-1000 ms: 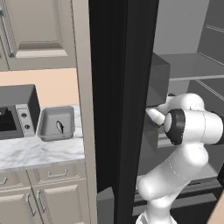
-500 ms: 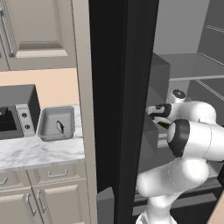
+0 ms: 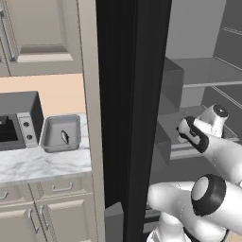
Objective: Place one cucumber and one fish in each tupperware on the nearby counter, to pack two identical lunches.
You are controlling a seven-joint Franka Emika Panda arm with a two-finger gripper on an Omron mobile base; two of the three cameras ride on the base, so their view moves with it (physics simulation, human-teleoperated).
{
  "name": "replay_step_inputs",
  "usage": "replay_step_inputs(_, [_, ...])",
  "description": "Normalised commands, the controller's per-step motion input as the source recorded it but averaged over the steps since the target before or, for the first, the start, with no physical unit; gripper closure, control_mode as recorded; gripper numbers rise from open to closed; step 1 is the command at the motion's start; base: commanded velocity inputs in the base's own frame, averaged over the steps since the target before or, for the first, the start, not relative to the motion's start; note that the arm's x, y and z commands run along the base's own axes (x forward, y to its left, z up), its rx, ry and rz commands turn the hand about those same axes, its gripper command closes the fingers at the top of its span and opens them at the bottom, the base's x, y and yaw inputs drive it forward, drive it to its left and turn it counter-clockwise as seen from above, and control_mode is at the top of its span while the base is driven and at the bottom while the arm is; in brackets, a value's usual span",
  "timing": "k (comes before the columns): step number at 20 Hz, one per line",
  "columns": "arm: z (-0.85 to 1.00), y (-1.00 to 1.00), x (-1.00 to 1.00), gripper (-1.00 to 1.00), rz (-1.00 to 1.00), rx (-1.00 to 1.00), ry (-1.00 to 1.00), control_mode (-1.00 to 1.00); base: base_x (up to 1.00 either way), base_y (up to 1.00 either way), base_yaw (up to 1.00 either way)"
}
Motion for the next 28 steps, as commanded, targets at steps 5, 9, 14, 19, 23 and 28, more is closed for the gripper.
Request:
replay_step_inputs(5, [0.60, -0.18, -0.96, 1.00, 0.00, 0.00, -0.07, -1.00, 0.00, 0.00, 0.00])
replay_step_inputs(9, [0.95, -0.01, -0.90, 1.00, -0.07, -0.01, -0.05, -1.00, 0.00, 0.00, 0.00])
replay_step_inputs(14, [1.00, 0.00, -0.94, 1.00, -0.08, -0.01, -0.02, -1.00, 0.00, 0.00, 0.00])
replay_step_inputs(19, [1.00, 0.04, -0.74, 1.00, -0.03, 0.00, 0.00, -1.00, 0.00, 0.00, 0.00])
replay_step_inputs(23, [0.95, 0.31, -0.60, 1.00, 0.00, 0.00, -0.03, -1.00, 0.00, 0.00, 0.00])
replay_step_inputs(28, [0.48, 0.25, -0.63, 1.00, 0.03, 0.00, 0.00, -1.00, 0.00, 0.00, 0.00])
